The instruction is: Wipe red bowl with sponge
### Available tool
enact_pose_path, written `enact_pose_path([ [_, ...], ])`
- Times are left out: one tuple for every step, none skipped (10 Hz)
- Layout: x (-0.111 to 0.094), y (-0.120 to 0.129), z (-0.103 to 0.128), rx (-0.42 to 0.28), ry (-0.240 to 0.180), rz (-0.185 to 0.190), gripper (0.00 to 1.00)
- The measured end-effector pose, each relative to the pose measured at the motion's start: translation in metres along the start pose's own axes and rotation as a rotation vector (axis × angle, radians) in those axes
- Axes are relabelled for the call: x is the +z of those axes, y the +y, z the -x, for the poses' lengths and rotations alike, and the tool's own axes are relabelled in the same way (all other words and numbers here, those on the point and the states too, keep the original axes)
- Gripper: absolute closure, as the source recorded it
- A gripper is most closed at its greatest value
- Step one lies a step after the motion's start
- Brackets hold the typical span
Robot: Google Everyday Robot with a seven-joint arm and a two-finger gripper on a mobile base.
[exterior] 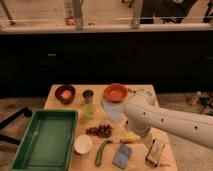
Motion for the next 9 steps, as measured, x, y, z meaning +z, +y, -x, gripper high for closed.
enact_pose_path([
  [0.002, -0.002, 0.009, -0.017, -0.005, 0.000, 0.20],
  [0.005, -0.003, 0.018, -0.033, -0.013, -0.002, 0.20],
  [0.007, -0.001, 0.021, -0.049, -0.033, -0.018, 0.20],
  [0.010, 0.002, 0.025, -0.068, -0.078, -0.046, 0.20],
  [0.014, 0.005, 0.026, -0.076, -0.105, -0.058, 0.20],
  [0.020, 0.003, 0.031, -0.094, -0.115, -0.072, 0.20],
  [0.029, 0.002, 0.035, -0.111, -0.113, -0.069, 0.20],
  [0.038, 0.004, 0.037, -0.114, -0.109, -0.060, 0.20],
  [0.049, 0.006, 0.042, -0.126, -0.103, -0.042, 0.20],
])
